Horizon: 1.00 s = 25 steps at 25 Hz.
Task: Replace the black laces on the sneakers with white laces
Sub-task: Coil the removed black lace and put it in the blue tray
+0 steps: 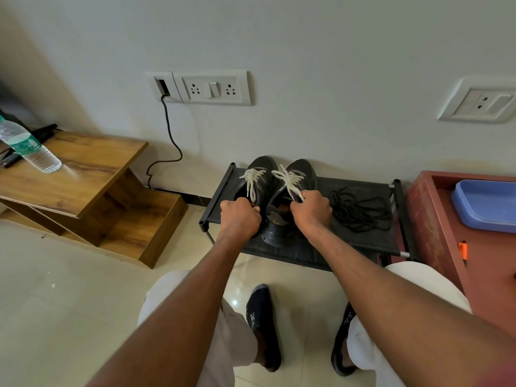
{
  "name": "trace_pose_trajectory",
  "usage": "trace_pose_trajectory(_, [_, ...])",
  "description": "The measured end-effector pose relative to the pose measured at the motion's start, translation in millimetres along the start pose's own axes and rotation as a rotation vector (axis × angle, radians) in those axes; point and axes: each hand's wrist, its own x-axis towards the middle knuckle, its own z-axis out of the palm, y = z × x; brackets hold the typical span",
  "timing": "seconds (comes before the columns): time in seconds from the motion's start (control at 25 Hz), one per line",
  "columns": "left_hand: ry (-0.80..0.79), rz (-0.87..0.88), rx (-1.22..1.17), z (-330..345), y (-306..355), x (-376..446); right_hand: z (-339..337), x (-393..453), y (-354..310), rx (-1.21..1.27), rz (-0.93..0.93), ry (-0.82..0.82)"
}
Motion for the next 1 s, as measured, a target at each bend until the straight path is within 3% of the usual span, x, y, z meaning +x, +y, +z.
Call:
trace_pose_trajectory(0.08, [-0.009, 0.001, 0.056, -3, 1, -6, -5, 3, -2, -0.021, -0.017, -0.082])
trace_pose_trajectory(0.2, [0.238, 0.046, 0.131, -4, 20, -16, -22, 3, -5, 0.004, -0.003, -0.214])
trace_pose_trajectory(0.32, [0.39, 0.182, 0.1, 5, 65, -25, -54, -2, 2, -0.013, -0.008, -0.194])
trace_pose_trajectory(0.4, [0.326, 0.275, 0.03, 16, 95, -29, -83, 0, 5, -0.019, -0.003, -0.145])
trace_pose_trajectory(0.56, [-0.003, 0.481, -0.154, 44, 141, -27, -150, 9, 10, -0.156, -0.056, -0.1])
trace_pose_trajectory(0.68, [-0.116, 0.512, -0.073, 58, 162, -17, -182, 24, 41, -0.225, -0.061, -0.16])
trace_pose_trajectory(0.8, [-0.215, 0.63, -0.053, 81, 179, 0, -202, 47, 70, -0.252, 0.017, -0.083])
trace_pose_trajectory(1.0, [-0.301, 0.793, 0.37, 128, 181, 30, -206, 71, 54, -0.227, 0.023, -0.141])
